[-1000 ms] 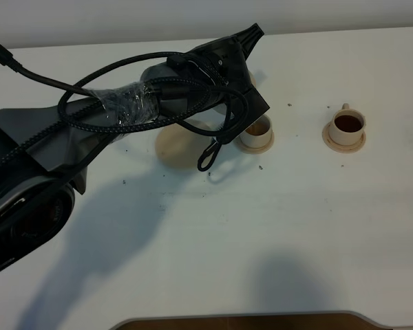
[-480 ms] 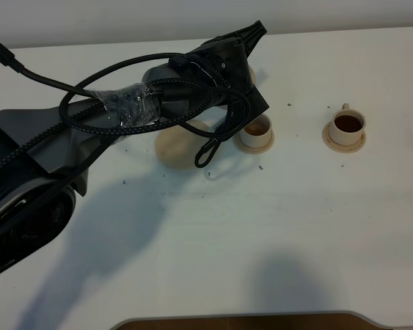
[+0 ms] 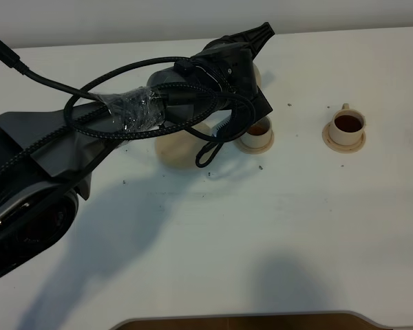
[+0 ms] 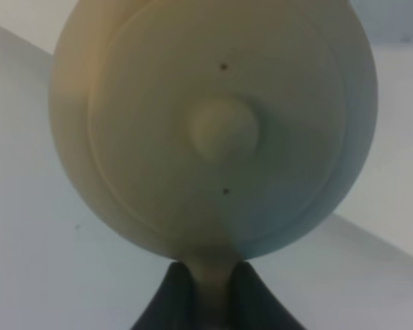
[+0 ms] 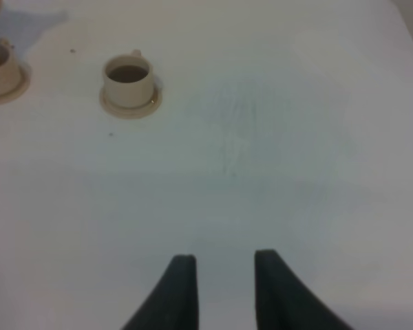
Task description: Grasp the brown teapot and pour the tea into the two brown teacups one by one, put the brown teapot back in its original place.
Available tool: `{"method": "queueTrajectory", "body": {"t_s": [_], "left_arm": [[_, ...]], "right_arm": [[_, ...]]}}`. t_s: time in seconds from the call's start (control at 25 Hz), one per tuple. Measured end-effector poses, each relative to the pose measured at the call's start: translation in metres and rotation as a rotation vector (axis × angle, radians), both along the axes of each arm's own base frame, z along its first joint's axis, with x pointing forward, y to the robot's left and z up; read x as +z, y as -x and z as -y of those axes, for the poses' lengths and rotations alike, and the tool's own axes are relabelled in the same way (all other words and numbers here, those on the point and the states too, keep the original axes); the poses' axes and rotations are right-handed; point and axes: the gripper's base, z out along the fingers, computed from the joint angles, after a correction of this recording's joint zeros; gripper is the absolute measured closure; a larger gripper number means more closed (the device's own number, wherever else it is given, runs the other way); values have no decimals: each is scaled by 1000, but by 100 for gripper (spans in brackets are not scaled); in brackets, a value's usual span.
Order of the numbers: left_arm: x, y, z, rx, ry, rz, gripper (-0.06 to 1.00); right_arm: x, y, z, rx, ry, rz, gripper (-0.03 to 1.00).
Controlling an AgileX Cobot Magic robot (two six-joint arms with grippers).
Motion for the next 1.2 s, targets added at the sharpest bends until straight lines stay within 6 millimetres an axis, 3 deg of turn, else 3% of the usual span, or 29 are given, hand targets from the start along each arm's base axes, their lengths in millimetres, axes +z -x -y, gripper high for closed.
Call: {"method": "queueTrajectory", "body": {"t_s": [1.2], "left_arm": [[2, 2, 8, -77, -30, 36, 84]], "right_arm": [[0, 0, 0, 0, 0, 0, 74]]}}
